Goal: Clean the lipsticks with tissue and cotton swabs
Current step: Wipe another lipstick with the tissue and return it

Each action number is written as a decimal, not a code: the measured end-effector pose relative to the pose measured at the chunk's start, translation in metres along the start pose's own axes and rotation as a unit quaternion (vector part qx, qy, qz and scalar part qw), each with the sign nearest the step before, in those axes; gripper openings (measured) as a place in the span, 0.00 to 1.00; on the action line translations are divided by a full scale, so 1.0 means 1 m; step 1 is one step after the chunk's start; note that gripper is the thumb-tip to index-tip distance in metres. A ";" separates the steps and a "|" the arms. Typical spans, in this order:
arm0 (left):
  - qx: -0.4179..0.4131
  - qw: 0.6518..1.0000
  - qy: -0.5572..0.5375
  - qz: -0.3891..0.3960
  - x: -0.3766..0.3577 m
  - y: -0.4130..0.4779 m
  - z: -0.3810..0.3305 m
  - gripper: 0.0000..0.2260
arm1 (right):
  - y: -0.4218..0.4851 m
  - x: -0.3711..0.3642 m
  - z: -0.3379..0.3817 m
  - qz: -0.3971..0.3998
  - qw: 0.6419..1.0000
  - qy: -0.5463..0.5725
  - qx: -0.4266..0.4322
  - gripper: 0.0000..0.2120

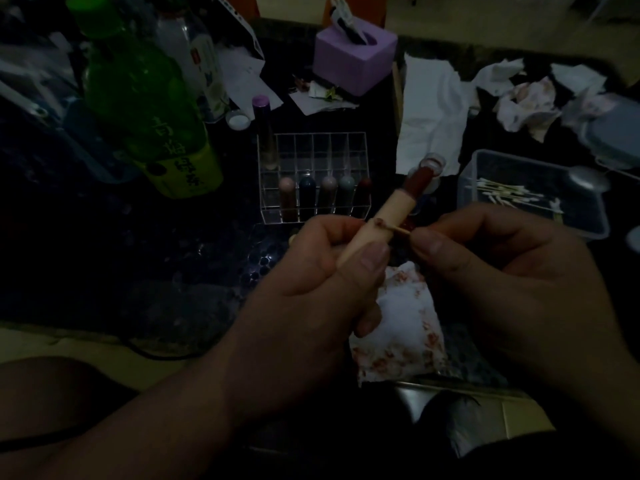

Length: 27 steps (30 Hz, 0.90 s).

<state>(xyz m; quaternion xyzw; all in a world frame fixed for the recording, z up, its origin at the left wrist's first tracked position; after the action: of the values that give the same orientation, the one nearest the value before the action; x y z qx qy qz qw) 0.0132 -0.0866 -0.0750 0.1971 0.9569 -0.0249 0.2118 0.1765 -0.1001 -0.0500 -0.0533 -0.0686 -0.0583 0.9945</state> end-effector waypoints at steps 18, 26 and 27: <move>0.046 0.985 -0.163 -0.019 -0.005 0.007 0.007 0.07 | 0.000 -0.005 0.001 0.017 0.999 0.028 0.012 0.05; 0.049 0.984 -0.171 0.001 -0.003 0.003 0.007 0.12 | -0.004 -0.005 0.005 0.029 0.996 0.086 -0.004 0.06; 0.048 0.984 -0.171 0.005 -0.003 0.003 0.007 0.13 | -0.005 -0.006 0.007 0.033 0.994 0.104 -0.006 0.06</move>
<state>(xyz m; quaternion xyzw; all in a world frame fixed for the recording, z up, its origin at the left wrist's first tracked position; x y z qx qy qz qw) 0.0197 -0.0860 -0.0802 0.2048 0.9034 -0.1033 0.3623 0.1692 -0.1031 -0.0431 -0.0551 0.0378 -0.0307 0.9973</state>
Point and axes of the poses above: each hand's wrist, its own y-axis towards the middle knuckle, its own x-axis out of the back of the hand, z = x × y, the point moved 1 cm from there along y, towards the middle knuckle, and after that the axes turned 11 degrees about -x, right-handed, at the moved point
